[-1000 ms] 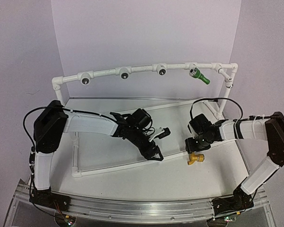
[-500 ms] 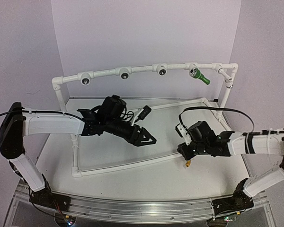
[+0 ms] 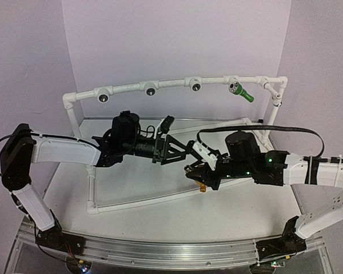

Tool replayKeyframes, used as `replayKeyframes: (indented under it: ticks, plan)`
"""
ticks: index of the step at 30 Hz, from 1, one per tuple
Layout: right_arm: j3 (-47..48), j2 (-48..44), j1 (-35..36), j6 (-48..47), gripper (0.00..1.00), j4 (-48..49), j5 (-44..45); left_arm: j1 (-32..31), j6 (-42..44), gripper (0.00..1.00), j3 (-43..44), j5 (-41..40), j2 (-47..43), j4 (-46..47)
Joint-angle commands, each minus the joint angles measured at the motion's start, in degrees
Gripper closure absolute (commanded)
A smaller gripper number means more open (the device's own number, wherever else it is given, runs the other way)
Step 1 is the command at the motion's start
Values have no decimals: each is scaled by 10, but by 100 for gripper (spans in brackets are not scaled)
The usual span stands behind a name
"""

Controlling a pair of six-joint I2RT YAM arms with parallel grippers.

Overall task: Install the water faucets
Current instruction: Pass from the right arm to the left

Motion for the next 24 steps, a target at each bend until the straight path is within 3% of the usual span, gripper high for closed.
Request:
replayKeyframes:
  ticks: [1, 9, 18, 22, 24]
  plan:
    - [32, 16, 5, -30, 100, 13, 28, -12, -25, 38, -1, 8, 19, 43]
    - [30, 24, 7, -16, 100, 31, 68, -25, 33, 38, 11, -39, 20, -42]
    - [43, 38, 13, -16, 100, 49, 75, -28, 58, 48, 34, -35, 36, -74]
    - [53, 50, 20, -17, 100, 52, 77, -28, 65, 66, 43, -34, 41, -78]
    - [57, 53, 25, -11, 95, 51, 81, -26, 75, 86, 42, -41, 36, -79]
